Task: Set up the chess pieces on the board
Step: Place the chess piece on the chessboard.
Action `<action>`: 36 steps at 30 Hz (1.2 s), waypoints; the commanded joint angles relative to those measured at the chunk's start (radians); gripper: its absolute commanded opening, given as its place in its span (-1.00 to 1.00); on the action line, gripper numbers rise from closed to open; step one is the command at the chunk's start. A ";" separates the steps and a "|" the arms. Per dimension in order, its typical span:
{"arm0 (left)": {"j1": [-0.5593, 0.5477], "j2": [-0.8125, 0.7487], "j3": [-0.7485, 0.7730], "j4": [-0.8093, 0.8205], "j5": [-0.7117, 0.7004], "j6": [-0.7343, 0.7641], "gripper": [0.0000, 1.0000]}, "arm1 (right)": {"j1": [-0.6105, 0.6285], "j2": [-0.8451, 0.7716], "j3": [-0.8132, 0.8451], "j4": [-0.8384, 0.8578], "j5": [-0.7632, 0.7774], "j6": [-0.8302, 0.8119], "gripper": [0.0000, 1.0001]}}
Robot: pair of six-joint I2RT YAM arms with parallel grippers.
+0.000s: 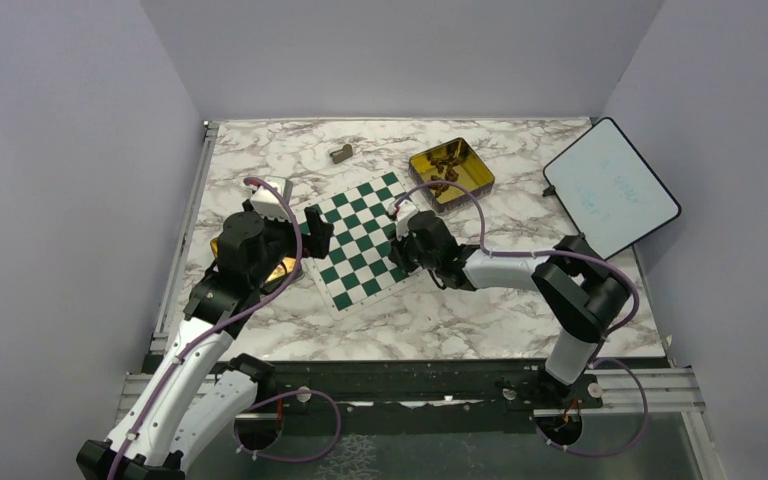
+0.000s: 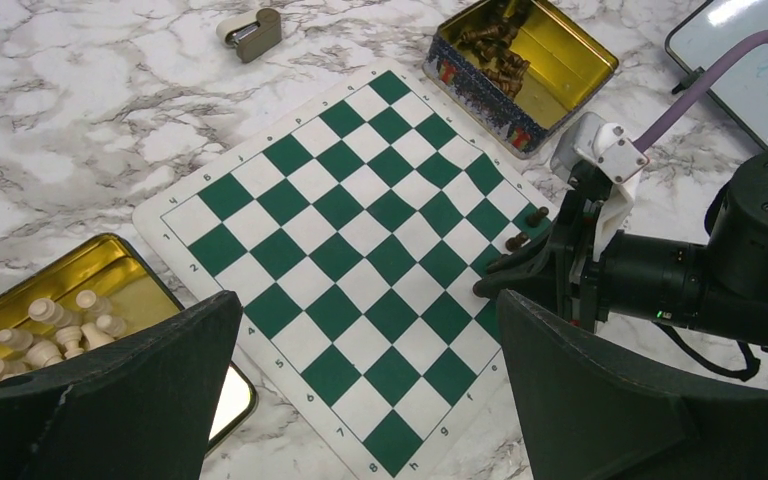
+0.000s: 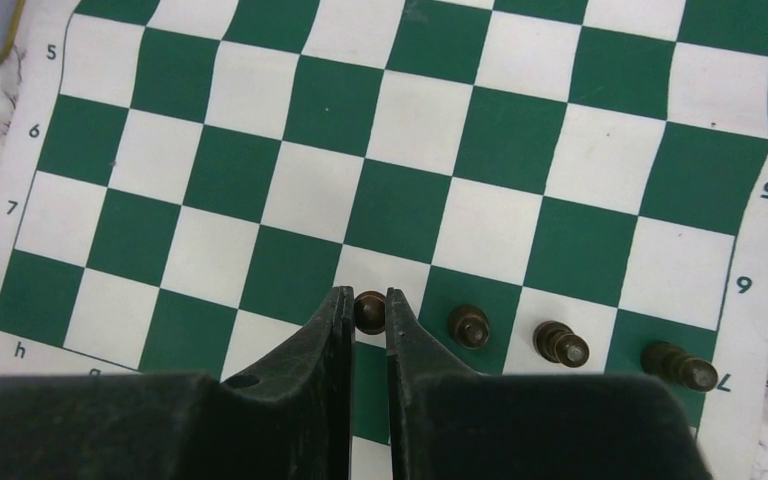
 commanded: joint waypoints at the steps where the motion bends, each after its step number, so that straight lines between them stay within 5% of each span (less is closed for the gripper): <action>1: -0.004 -0.012 -0.002 0.005 -0.024 0.011 0.98 | 0.013 0.034 -0.005 0.045 0.037 -0.024 -0.70; 29: -0.003 -0.014 -0.004 0.005 -0.018 0.011 0.98 | 0.022 0.073 -0.016 0.074 0.051 -0.017 -0.66; 36: -0.004 -0.011 -0.004 0.005 -0.018 0.011 0.98 | 0.022 0.055 -0.006 0.059 0.056 -0.016 -0.43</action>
